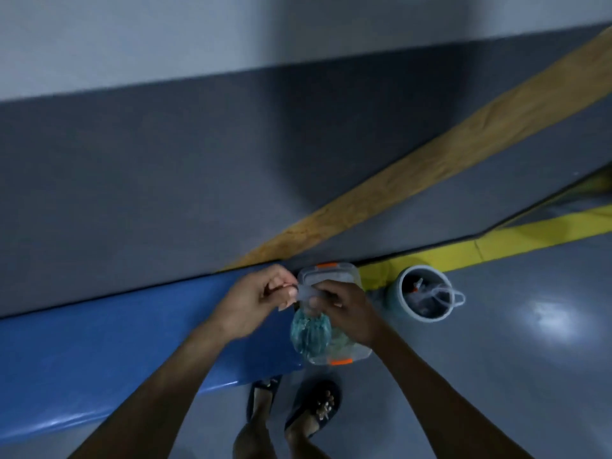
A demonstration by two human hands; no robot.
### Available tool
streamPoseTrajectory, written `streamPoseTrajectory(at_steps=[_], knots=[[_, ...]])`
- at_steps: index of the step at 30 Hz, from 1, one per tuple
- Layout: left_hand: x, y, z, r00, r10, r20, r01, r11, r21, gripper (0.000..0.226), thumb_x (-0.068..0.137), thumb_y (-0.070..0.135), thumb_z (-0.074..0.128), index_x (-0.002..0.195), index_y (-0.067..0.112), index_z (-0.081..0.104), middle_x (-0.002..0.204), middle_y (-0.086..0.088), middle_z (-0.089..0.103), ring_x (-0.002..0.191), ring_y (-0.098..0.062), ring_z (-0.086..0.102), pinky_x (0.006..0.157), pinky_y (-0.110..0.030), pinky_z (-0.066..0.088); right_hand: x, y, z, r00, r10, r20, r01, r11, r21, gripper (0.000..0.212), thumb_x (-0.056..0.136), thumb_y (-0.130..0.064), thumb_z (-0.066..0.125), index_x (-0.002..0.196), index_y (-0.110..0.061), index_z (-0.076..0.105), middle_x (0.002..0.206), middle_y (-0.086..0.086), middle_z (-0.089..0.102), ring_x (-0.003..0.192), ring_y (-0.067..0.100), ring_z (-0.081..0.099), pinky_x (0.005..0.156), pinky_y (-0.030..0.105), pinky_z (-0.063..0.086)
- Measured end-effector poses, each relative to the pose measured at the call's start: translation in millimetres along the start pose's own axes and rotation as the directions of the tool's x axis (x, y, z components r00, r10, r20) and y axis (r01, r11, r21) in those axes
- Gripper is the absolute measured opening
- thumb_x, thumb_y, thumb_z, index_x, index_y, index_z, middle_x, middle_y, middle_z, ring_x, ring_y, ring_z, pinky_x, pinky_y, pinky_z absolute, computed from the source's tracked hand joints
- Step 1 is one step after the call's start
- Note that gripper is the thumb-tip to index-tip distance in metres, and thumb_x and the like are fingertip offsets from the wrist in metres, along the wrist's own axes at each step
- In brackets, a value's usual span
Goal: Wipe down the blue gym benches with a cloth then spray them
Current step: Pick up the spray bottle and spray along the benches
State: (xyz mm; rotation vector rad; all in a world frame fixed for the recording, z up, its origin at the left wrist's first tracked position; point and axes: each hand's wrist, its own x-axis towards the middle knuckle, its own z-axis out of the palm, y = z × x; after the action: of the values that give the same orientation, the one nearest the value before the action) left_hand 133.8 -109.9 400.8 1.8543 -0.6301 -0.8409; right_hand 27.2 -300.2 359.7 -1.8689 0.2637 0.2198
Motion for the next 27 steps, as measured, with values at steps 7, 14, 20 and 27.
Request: streamPoseTrajectory(at_steps=[7,14,20,27], knots=[[-56.2,79.6,-40.6,0.989,0.116,-0.092,-0.123,0.99,-0.07,0.006,0.094,0.015,0.063,0.093,0.009,0.063,0.08,-0.011,0.07,0.071,-0.019,0.063,0.073,-0.03,0.054,-33.1,-96.5,-1.5,0.996,-0.082,0.035,0.07,0.962,0.266,0.042,0.083,-0.011,0.077,0.121,-0.026,0.066,0.111,-0.011,0.069,0.105,0.006,0.063,0.084,0.023,0.049],[-105.0,96.5,-62.6,0.979,0.131,-0.158,-0.143,0.988,-0.064,0.007,0.095,0.02,0.061,0.096,0.014,0.065,0.074,-0.004,0.072,0.072,-0.02,0.068,0.069,-0.032,0.053,-50.4,-153.7,43.0,0.981,-0.183,0.059,0.178,0.981,0.082,0.032,0.091,-0.02,0.07,0.107,-0.047,0.066,0.099,-0.001,0.069,0.098,0.024,0.066,0.081,0.034,0.052],[-149.7,87.7,-95.1,0.966,0.115,-0.231,-0.164,0.965,-0.206,0.021,0.097,0.022,0.058,0.097,0.001,0.063,0.078,-0.01,0.068,0.073,-0.027,0.062,0.07,-0.039,0.052,-45.8,-190.7,83.1,0.97,-0.221,0.097,0.226,0.973,-0.044,0.013,0.089,-0.016,0.062,0.101,-0.016,0.066,0.094,0.018,0.065,0.088,0.038,0.064,0.076,0.051,0.055],[-205.1,66.9,-132.3,0.955,0.143,-0.261,-0.223,0.925,-0.307,0.025,0.098,0.017,0.054,0.091,-0.007,0.056,0.07,-0.005,0.067,0.066,-0.023,0.063,0.064,-0.033,0.052,-58.5,-243.2,133.2,0.951,-0.281,0.129,0.297,0.947,-0.123,0.042,0.083,0.01,0.057,0.07,-0.03,0.052,0.054,-0.012,0.046,0.049,0.003,0.049,0.05,0.012,0.042]])
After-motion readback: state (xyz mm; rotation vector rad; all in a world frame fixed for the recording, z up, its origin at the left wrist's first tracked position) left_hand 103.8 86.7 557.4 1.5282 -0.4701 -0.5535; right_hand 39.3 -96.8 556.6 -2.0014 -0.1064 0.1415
